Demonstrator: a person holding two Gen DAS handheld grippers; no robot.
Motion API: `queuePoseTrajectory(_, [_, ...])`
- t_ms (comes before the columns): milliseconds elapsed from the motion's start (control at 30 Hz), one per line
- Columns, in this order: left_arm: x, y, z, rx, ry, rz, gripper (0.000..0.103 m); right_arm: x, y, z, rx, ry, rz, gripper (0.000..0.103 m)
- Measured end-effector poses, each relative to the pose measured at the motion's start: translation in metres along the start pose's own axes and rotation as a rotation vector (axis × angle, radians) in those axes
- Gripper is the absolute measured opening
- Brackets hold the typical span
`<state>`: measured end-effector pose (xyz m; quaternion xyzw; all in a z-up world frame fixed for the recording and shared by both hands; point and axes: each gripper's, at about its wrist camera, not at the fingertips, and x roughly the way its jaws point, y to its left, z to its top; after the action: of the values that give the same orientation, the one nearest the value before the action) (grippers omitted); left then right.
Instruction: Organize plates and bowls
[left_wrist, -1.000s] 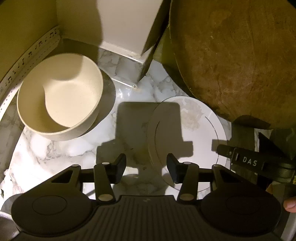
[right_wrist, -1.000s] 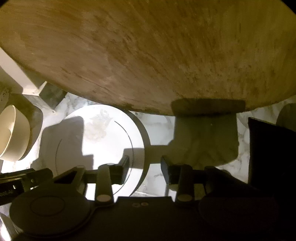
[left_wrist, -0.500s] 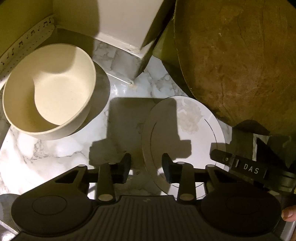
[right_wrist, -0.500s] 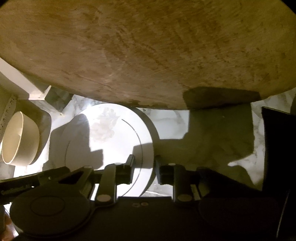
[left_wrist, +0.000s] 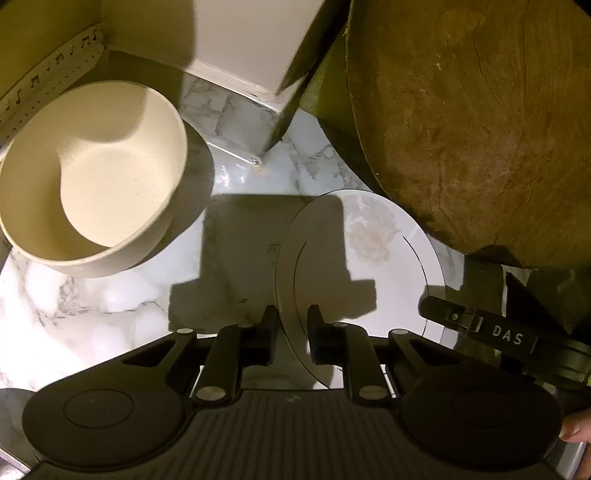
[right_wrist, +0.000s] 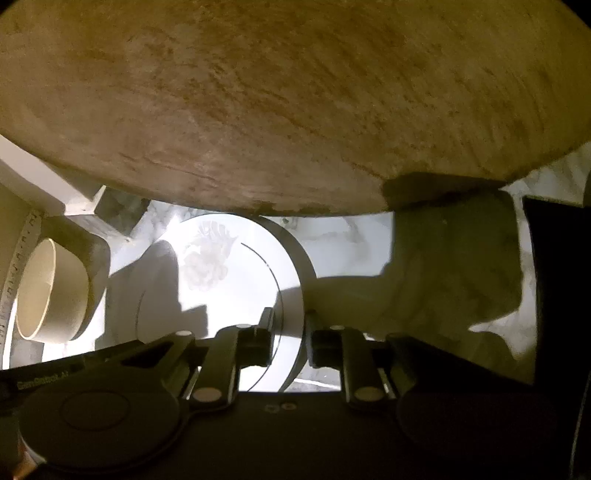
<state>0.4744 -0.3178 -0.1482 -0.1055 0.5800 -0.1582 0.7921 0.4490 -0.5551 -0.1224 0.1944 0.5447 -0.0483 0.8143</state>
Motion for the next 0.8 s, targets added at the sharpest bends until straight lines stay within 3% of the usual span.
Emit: queuePoseTrajectory(800, [-0.035, 0.015, -0.02, 0.006, -0.052, -0.016, 0.013, -0.044, 0.028, -0.053, -0.037, -0.073, 0.058, 0.012])
